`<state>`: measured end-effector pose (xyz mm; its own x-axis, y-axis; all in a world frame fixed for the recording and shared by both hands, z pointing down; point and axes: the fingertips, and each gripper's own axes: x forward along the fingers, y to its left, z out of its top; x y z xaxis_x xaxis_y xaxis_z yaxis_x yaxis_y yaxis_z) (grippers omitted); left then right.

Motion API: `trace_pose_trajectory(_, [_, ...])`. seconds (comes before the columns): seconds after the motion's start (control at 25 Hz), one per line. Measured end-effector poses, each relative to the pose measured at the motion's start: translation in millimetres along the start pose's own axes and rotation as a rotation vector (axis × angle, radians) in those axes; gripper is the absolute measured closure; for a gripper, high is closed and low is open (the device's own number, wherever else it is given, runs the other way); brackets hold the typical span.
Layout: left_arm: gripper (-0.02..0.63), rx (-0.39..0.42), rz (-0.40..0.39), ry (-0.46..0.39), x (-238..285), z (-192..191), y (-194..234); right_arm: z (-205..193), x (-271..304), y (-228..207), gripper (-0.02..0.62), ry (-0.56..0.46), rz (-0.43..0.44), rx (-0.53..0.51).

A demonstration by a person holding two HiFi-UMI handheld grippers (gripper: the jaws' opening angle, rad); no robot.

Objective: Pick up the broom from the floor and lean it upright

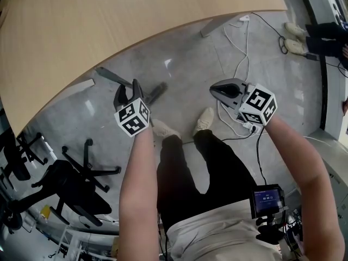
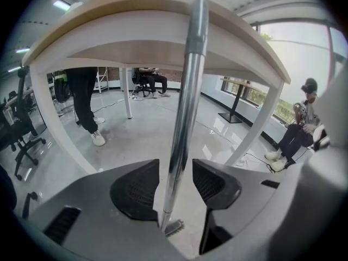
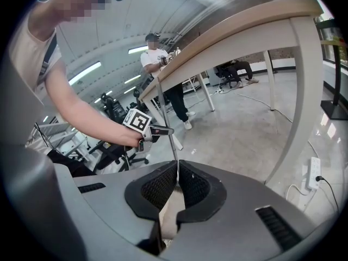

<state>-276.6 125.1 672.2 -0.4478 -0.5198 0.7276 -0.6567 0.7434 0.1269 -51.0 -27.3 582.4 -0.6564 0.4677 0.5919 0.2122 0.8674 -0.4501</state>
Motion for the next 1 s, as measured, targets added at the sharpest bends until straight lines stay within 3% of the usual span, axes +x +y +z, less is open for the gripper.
trace_pose_trajectory(0.28, [0.431,0.029,-0.026,-0.018,-22.9,-1.0,-0.2,3.9,3.5,1.6,0.575,-0.015,0.0,-0.007])
trace_pose_trajectory(0.64, [0.434,0.04,-0.008,0.029,-98.8,-55.3,17.8,8.7,9.6,1.5,0.575,-0.066,-0.002,0.061])
trace_pose_trajectory(0.84, [0.562,-0.049,0.002,0.032,-151.4,-72.3,26.1,-3.0,-0.5,20.5,0.575,-0.032,0.011,0.096])
trace_pose_trajectory(1.0, [0.574,-0.042,-0.071,0.017,-192.3,-69.2,4.0,-5.9,-23.8,43.5,0.575,-0.023,0.074,0.114])
